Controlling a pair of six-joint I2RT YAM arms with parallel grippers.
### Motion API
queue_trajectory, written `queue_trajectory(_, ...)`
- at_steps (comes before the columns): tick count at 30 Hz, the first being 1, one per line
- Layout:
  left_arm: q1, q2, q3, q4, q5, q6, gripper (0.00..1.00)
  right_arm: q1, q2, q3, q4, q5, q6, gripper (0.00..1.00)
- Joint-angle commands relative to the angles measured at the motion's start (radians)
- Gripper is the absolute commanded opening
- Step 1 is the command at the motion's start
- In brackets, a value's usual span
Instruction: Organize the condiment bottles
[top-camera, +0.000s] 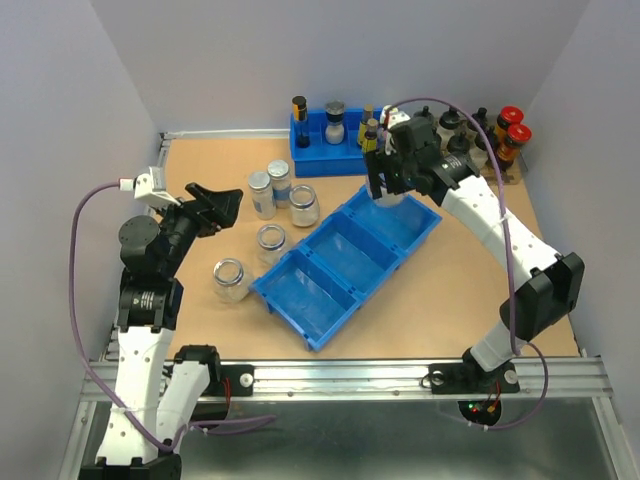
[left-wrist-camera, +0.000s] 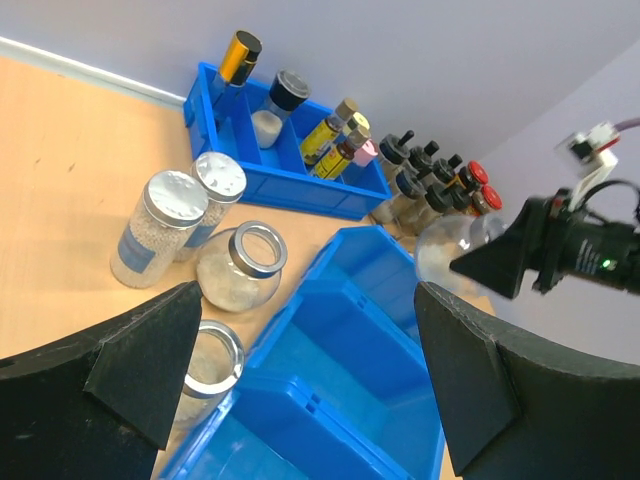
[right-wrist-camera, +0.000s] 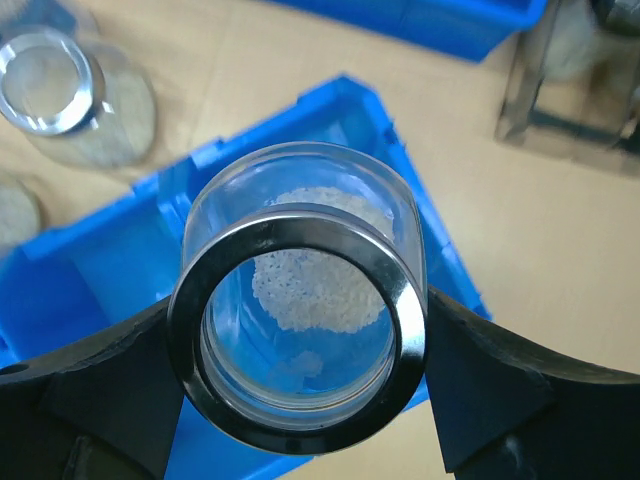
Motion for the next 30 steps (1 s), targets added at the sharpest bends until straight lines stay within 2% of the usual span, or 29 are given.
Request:
queue_trajectory(1,-0.007,0.027,-0.009,0.110,0.049,-0.010,0.99,-0.011,-0.011,-0.129,0.039,0.014,0.062,0.00)
queue_trajectory(3,-0.007,0.034,-0.011,0.125,0.060,-0.016,0.99,-0.011,-0.027,-0.164,0.069,0.020,0.101,0.00)
queue_trajectory(11,-0.007,0.036,-0.020,0.137,0.077,-0.032,0.99,-0.012,-0.028,-0.224,0.134,0.256,0.398,0.00)
queue_trajectory(17,-0.007,0.021,-0.018,0.125,0.063,-0.026,0.99,-0.011,-0.056,-0.302,0.116,0.290,0.632,0.00)
queue_trajectory(22,-0.007,0.013,-0.028,0.125,0.055,-0.032,0.99,-0.011,-0.047,-0.351,0.021,0.361,0.838,0.00)
queue_trajectory(26,-0.007,0.018,-0.028,0.130,0.057,-0.036,0.99,-0.009,-0.009,-0.330,-0.084,0.447,1.036,0.00)
queue_trajectory(30,-0.007,0.010,-0.029,0.133,0.057,-0.040,0.99,-0.011,0.066,-0.272,-0.171,0.490,1.165,0.00)
